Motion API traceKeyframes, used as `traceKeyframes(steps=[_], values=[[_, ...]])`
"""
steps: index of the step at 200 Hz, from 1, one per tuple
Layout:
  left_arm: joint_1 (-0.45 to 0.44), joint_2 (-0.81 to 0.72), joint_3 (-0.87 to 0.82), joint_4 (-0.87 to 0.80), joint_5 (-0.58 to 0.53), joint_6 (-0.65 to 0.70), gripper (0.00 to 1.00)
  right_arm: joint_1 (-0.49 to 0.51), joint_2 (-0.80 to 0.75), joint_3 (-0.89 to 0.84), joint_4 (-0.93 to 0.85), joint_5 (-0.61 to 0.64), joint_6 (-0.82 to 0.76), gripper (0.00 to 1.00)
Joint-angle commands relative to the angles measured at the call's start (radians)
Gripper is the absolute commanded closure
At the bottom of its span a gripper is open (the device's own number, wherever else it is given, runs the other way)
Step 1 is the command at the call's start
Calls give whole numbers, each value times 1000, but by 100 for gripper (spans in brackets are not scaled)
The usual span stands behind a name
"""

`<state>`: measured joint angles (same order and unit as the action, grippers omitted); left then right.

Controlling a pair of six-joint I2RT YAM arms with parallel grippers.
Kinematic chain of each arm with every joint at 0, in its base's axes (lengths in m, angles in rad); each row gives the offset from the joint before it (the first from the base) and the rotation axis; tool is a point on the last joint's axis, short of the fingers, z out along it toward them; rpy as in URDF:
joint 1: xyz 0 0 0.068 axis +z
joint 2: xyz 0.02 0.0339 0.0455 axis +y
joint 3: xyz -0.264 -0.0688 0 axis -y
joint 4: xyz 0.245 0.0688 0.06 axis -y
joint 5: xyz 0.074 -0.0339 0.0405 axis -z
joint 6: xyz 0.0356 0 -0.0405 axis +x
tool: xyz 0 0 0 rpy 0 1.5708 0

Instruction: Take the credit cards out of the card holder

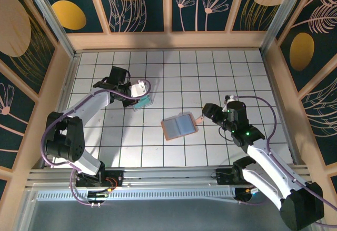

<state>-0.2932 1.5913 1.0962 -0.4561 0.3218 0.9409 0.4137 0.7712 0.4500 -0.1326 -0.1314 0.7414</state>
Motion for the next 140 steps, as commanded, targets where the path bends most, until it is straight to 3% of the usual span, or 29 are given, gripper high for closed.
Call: traceKeyframes(steps=[1, 140], values=[[9, 33, 34, 0, 53, 11, 100, 0, -7, 19, 7, 5, 16, 38], [27, 144, 100, 5, 56, -19, 100, 0, 0, 1, 10, 12, 15, 39]])
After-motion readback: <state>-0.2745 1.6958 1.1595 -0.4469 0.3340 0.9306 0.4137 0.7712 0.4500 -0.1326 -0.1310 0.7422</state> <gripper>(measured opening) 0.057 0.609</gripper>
